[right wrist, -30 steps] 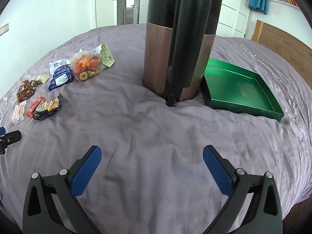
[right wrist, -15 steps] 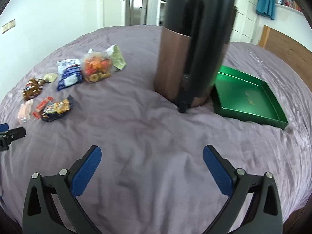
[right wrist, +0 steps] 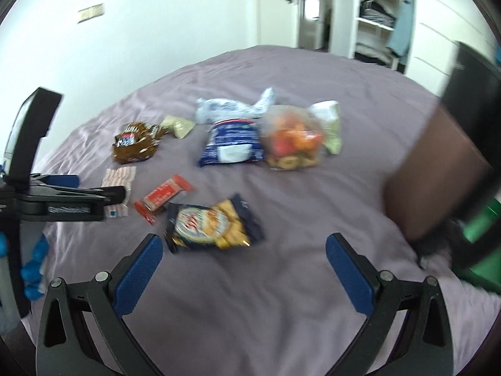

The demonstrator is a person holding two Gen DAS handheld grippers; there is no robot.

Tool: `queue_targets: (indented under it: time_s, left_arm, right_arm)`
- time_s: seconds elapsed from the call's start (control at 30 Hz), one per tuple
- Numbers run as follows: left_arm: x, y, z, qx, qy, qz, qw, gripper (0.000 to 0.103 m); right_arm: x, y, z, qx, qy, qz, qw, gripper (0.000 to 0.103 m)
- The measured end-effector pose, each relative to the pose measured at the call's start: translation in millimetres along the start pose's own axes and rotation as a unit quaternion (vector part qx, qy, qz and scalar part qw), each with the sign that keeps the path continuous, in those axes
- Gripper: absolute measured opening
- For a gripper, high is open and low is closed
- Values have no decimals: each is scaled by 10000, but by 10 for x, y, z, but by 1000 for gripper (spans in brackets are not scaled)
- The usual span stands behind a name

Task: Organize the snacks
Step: 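Grasp the pink-striped wrapper with left tool while right tool grasps the Danisa cookie pack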

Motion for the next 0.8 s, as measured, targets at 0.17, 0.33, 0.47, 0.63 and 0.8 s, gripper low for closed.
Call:
queue_targets:
  time_s: [0.17, 0.33, 0.47, 0.63, 0.8]
  left_arm:
    - [-27, 236, 10, -226, -82, -171, 9996, 102]
    - [4, 331, 8, -284, -186, -308, 9989, 102]
    - [2, 349, 47, -350, -93, -449, 9983, 102]
    - [-59, 326, 92, -450, -89, -316, 9984, 97]
    - [-103, 263, 147, -469, -5, -198, 9987, 78]
  right_arm:
    - [-25, 276, -67, -279, -82, -156, 9995, 103]
    - [3, 448, -72, -532, -16, -259, 9982, 103]
    - [29, 538, -99, -583, -68, -339, 9977, 103]
    - [33, 554, -97, -464, -209, -394, 9979, 57]
    - [24, 539, -61, -506, -239, -391, 9977, 30]
Point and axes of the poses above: each gripper's, at about its wrist camera, not at the fingertips, and y roughly the way its jaws point, z to its right, x to its underside, the point moved 6 cm from there along y, roughly the way its jaws point
